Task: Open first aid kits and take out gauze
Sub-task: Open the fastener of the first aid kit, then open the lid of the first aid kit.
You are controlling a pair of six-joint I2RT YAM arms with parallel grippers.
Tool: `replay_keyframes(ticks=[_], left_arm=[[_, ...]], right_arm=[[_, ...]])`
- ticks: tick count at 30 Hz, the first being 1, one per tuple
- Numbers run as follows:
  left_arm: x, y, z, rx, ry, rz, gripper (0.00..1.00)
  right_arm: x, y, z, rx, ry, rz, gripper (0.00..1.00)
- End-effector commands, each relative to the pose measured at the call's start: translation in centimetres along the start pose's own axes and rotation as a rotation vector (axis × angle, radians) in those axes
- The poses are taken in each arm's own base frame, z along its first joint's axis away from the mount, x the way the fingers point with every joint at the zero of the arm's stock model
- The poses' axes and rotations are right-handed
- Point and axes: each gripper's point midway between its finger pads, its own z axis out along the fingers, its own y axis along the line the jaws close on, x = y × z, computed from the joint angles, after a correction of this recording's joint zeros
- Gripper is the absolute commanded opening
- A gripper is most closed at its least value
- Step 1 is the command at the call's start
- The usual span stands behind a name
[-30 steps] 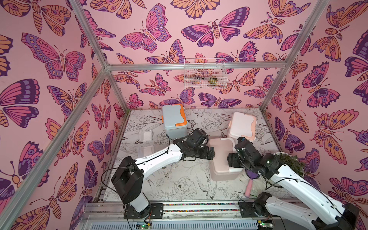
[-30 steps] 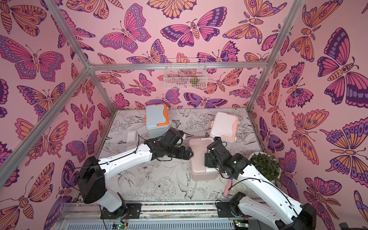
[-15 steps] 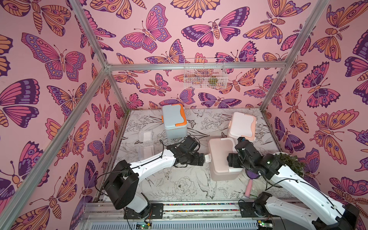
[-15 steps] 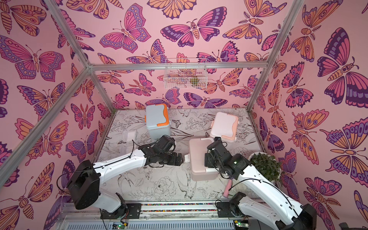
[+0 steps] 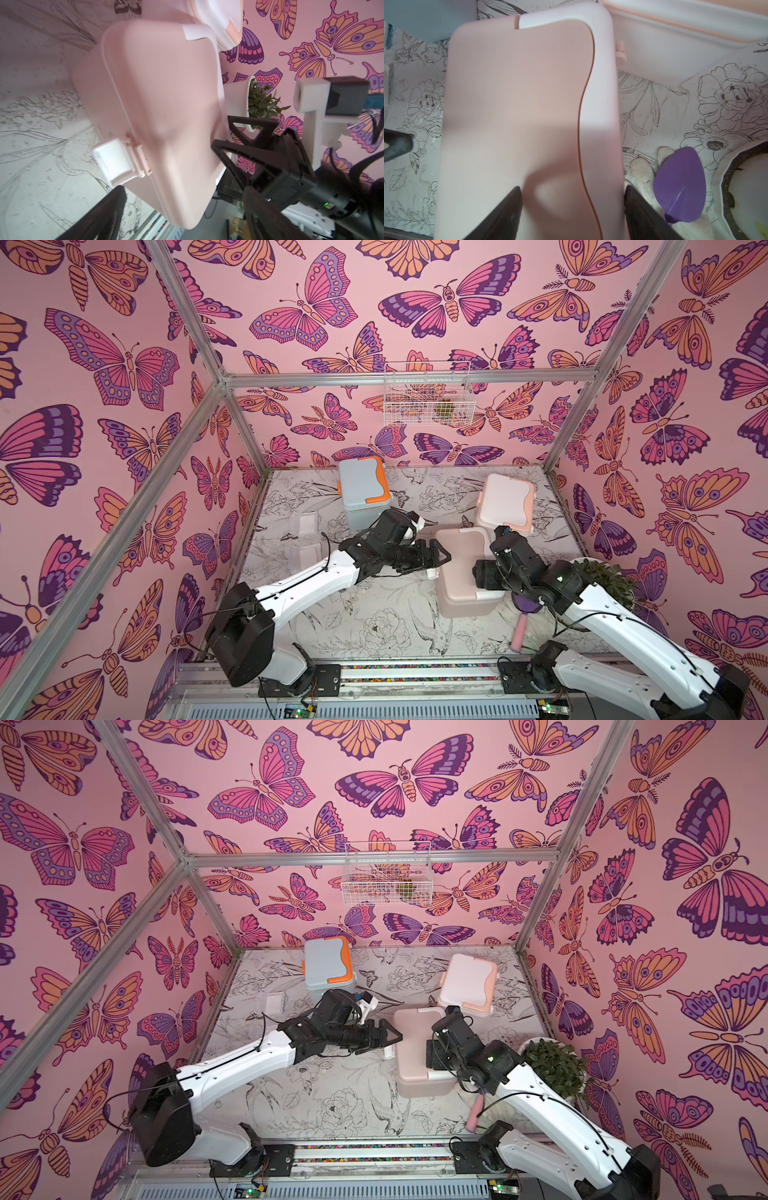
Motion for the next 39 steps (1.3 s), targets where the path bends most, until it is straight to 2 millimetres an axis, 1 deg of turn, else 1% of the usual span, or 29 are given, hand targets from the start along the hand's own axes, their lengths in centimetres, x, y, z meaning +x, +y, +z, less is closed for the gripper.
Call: replay_keyframes(ticks=[1,4,8,15,21,31,36,39], left_arm=[[-0.4,-0.6,0.8,0.058,0.039,-0.071,0.85],[-0.9,0.1,1.3,0.045,0.033,-0.087,0.84],[-1.2,0.8,1.4,0.035,0.03,-0.103,0.84],[-1.3,0.0,1.0,0.064,0.027,-0.094,0.84],[-1.0,-0.2,0.7,0.076,0.03,-0.094,0.84],[-0.6,-0.4,-0.4,0.077,0.015,-0.083,0.84],[-0.3,0.2,0.0,0.066,0.028,-0.094,0.85],[-0.3,0.1,0.1,0.083,0.032,-0.102,0.85]], right_arm=[[3.2,-0.5,1.1,0.01,0.139,-0.05,0.76],[3.3,-0.4,1.1,0.001,0.143,-0.052,0.76],[3.4,0.1,1.3,-0.02,0.154,-0.056,0.76],[3.8,1.1,1.8,-0.059,0.195,-0.065,0.76],[3.8,1.9,2.1,-0.092,0.206,-0.06,0.76],[3.9,2.3,2.5,-0.108,0.222,-0.053,0.75],[3.9,2.6,2.6,-0.117,0.221,-0.047,0.75],[4.0,3.0,2.7,-0.139,0.227,-0.041,0.76]])
